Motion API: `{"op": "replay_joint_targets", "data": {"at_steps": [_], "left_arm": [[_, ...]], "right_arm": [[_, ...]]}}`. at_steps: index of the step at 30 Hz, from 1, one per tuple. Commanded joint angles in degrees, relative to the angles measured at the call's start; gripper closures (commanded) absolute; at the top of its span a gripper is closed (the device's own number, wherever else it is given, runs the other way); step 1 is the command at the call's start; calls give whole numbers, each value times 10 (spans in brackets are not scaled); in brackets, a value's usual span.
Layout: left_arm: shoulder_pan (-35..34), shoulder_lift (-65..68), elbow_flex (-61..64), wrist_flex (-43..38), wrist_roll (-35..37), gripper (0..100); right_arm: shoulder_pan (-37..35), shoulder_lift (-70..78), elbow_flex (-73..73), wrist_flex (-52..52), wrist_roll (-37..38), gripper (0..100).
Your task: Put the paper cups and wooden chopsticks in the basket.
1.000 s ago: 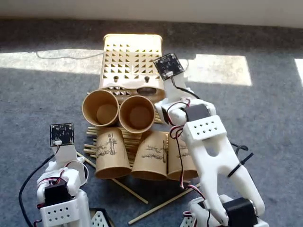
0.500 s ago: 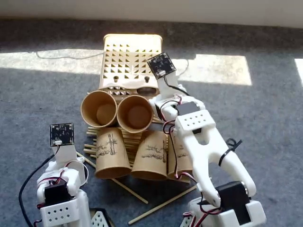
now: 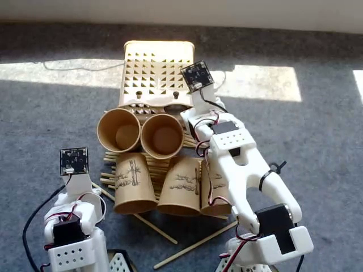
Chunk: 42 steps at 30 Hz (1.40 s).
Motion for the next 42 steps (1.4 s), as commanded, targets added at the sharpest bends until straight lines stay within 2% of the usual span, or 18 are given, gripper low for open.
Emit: {"op": "replay_joint_targets", "data": {"at_steps": [1,8,15,19,29,42], "left_arm": [[-1,1,12,4,-1,993],[-1,1,12,4,-1,993],[-1,1,12,4,-1,993],[-1,1,12,4,-1,993],[-1,1,12,4,-1,993],[-1,1,12,4,-1,993]], "right_arm": [[9,-7,-25,-22,2,996],[13,-14,-28,-19,2,991],[36,-108,-28,29,-40,991],[37,-141,-30,65,-40,991],[69,-196,-31,70,-43,992],[72,-218,-188,329,-43,992]]}}
